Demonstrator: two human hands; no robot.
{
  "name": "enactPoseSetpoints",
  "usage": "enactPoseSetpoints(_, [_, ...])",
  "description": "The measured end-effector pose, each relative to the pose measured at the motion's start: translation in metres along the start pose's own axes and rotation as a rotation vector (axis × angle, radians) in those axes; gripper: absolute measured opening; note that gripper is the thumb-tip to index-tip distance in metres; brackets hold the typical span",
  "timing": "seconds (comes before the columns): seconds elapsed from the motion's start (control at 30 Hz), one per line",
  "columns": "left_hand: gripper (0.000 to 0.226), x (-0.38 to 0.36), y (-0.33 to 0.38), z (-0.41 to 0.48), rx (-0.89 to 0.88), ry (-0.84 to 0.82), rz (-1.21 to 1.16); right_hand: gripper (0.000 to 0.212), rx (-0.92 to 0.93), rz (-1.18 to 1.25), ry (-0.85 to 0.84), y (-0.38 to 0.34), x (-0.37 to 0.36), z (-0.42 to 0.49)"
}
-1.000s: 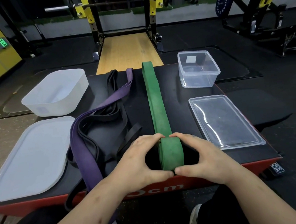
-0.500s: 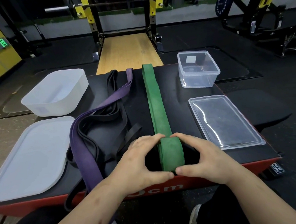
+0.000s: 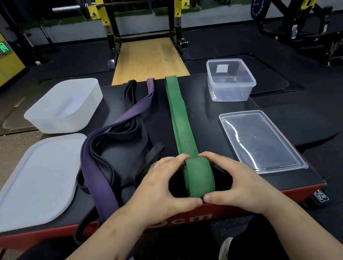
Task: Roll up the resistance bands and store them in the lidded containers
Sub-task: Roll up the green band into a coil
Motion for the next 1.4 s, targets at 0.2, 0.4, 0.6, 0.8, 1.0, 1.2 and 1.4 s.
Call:
enactPoseSetpoints(0.2, [0.103,0.0002,-0.0040,0.0021,0.083,0.026,-0.036,0.106,-0.046,-0.101,-0.038,-0.0013,-0.0042,0.0020])
enactPoseSetpoints(0.4, [0.109,0.0010,-0.0001,-0.0018,0.021,-0.047,0.014,0.097,-0.057,-0.060,-0.020,0.0009,-0.0026,0.0017])
enactPoseSetpoints(0.6, [0.105,0.0012,-0.0020,0.0021,0.049,0.006,-0.016,0.103,-0.033,-0.063,-0.023,-0.0001,-0.0027,0.0007])
enactPoseSetpoints(0.8, [0.104,0.0019,-0.0013,0.0036,0.036,-0.034,-0.035,0.097,-0.053,-0.024,-0.023,-0.0002,-0.0020,0.0024])
enactPoseSetpoints(1.0, [0.103,0.0024,0.0018,0.0012,0.020,-0.023,-0.008,0.093,-0.052,-0.028,-0.031,-0.0004,-0.0014,0.0024])
enactPoseSetpoints(1.2, [0.105,0.0028,-0.0003,0.0031,0.054,0.016,-0.028,0.103,-0.048,-0.074,-0.033,-0.0042,-0.0029,0.0033])
enactPoseSetpoints(1.4, [0.109,0.0026,0.0014,0.0036,0.006,-0.058,0.019,0.081,-0.028,-0.006,-0.028,-0.0056,-0.0013,0.0037])
Point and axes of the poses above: each hand's wrist, its own z-axis towards the middle knuckle, its own x-axis out of the back of the hand, y = z × x, the point moved 3 cm from there along z, towards the middle knuckle, and after that the axes turned 10 degrees about z, right-handed, at the moved point
